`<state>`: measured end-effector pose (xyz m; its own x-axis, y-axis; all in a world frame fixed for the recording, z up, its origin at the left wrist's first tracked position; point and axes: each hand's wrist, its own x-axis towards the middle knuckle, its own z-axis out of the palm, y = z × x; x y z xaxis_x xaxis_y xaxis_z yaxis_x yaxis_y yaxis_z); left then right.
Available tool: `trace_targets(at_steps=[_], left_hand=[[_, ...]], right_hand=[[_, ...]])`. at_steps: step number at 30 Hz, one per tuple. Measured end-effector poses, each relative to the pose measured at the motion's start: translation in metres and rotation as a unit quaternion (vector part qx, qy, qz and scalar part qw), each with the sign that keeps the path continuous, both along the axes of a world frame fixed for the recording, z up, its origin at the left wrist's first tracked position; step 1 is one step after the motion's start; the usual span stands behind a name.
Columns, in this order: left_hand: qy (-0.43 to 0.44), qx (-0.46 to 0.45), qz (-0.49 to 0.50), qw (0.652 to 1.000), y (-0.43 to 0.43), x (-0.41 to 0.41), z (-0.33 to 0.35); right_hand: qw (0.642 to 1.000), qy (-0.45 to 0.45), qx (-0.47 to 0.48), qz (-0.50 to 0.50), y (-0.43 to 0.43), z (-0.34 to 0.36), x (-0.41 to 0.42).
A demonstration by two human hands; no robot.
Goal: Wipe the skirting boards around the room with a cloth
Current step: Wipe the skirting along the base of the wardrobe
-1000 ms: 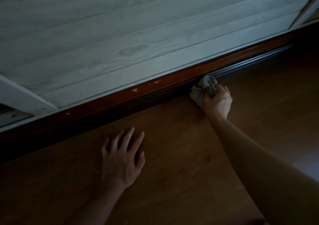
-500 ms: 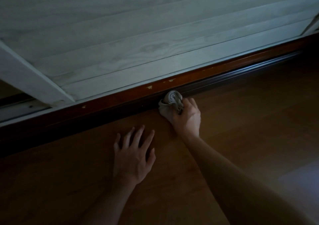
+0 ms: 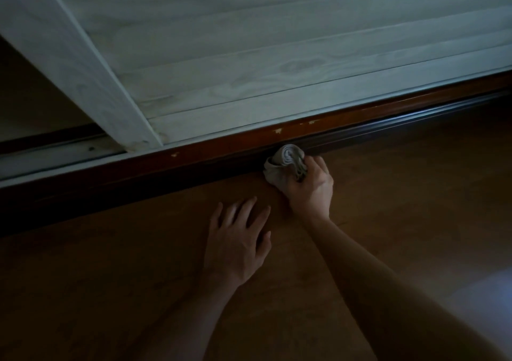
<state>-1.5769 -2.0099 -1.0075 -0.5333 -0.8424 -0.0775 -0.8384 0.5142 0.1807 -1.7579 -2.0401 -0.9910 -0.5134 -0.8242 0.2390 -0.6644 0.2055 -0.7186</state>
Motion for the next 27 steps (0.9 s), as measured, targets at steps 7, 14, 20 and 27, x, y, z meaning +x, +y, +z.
trace_targets(at_steps=[7,14,20,27], left_hand=[[0.051,-0.008,-0.028,0.998,-0.002,-0.057,0.004],[0.072,-0.008,-0.06,0.996,0.015,-0.139,0.0],[0.072,0.011,-0.007,0.997,0.007,-0.212,0.002],[0.037,0.018,0.05,0.998,0.007,-0.248,-0.011]], right_hand=[[0.996,-0.003,0.033,-0.079,0.002,0.003,-0.042],[0.999,0.02,0.026,-0.021,0.0,0.0,-0.098],[0.998,0.019,0.04,-0.044,0.0,0.0,-0.171],[0.994,-0.03,0.028,-0.102,0.001,-0.001,-0.207]])
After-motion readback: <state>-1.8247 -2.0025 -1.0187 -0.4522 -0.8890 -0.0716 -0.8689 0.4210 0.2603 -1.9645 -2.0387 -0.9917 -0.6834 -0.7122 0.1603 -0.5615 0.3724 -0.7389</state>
